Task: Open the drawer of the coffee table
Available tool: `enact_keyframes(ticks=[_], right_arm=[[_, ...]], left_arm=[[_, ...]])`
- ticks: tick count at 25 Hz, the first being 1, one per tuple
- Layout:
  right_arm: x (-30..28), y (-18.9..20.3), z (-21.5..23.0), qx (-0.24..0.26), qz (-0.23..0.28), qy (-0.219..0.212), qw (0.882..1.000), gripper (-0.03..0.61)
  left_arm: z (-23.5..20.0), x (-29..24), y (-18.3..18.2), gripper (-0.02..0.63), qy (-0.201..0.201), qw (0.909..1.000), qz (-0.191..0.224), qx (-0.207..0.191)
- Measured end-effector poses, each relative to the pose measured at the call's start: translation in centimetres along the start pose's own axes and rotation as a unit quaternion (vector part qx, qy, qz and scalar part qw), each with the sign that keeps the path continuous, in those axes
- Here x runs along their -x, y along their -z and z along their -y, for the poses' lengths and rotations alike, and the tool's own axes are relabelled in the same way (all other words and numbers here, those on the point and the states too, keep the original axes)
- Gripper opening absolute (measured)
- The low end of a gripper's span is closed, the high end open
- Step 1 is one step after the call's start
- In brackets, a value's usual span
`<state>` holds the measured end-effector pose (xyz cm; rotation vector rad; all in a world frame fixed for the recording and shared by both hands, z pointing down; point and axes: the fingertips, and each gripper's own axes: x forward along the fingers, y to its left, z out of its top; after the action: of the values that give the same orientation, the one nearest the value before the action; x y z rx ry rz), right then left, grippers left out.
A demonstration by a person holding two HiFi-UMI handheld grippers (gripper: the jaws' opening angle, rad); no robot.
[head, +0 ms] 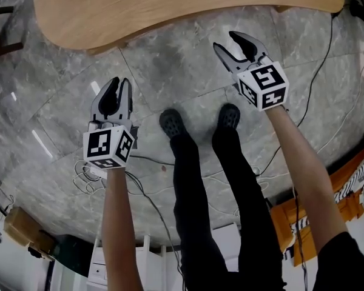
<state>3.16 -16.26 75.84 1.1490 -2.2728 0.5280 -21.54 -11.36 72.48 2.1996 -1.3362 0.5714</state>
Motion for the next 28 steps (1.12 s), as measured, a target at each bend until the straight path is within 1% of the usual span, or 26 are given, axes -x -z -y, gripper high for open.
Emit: enact_keyframes(ticks=[3,5,9,13,16,18,20,22,23,24,26,28], right_arm=[[-1.4,0.5,2.2,-0.007,-0.009,0.017,1.0,0.216],[-2.2,0.6,3.5,-0.01,-0.015,0.025,1.0,0.228],[-3.3,0.9,5.4,-0.007,-0.035,0.033,0.999,0.247],[-3.9,1.1,6.8,-0.007,-0.047,0.042,0.998,0.272],[-4.3,0.8,7.8,0.004,-0.045,0.049,0.998,0.282],[-4.6,0.6,8.0,0.018,-0.045,0.042,0.998,0.287],[-5.1,0.3,7.9,0.042,-0.048,0.033,0.997,0.287],[-5.4,0.0,8.1,0.061,-0.052,0.03,0.996,0.289],[-5.5,-0.2,8.2,0.064,-0.052,0.03,0.996,0.29],[-5.5,-0.3,8.3,0.065,-0.052,0.031,0.996,0.29],[-5.7,-0.5,8.5,0.063,-0.05,0.032,0.996,0.29],[-5.8,-0.4,8.6,0.063,-0.051,0.032,0.996,0.291]], left_arm=[[-1.4,-1.2,-0.2,0.145,-0.003,0.9999,-0.002,-0.011],[-2.2,-1.9,-0.5,0.168,-0.008,0.9998,-0.005,-0.017],[-3.4,-2.7,-0.8,0.223,-0.018,0.9998,-0.001,-0.008],[-4.5,-3.6,-0.9,0.28,-0.021,0.9994,-0.006,-0.026],[-5.4,-4.4,-1.1,0.317,-0.025,0.999,-0.008,-0.036],[-5.9,-4.9,-1.5,0.347,-0.027,0.999,-0.008,-0.036],[-6.2,-5.0,-1.7,0.354,-0.024,0.999,-0.007,-0.039],[-6.3,-4.9,-1.3,0.359,-0.022,0.9983,-0.013,-0.052],[-6.5,-5.0,-1.0,0.384,-0.024,0.9981,-0.019,-0.053],[-6.7,-5.0,-0.8,0.393,-0.027,0.9982,-0.022,-0.048],[-7.3,-5.3,-0.7,0.399,-0.034,0.9986,-0.021,-0.035],[-7.9,-5.7,-0.9,0.405,-0.042,0.9985,-0.019,-0.031]])
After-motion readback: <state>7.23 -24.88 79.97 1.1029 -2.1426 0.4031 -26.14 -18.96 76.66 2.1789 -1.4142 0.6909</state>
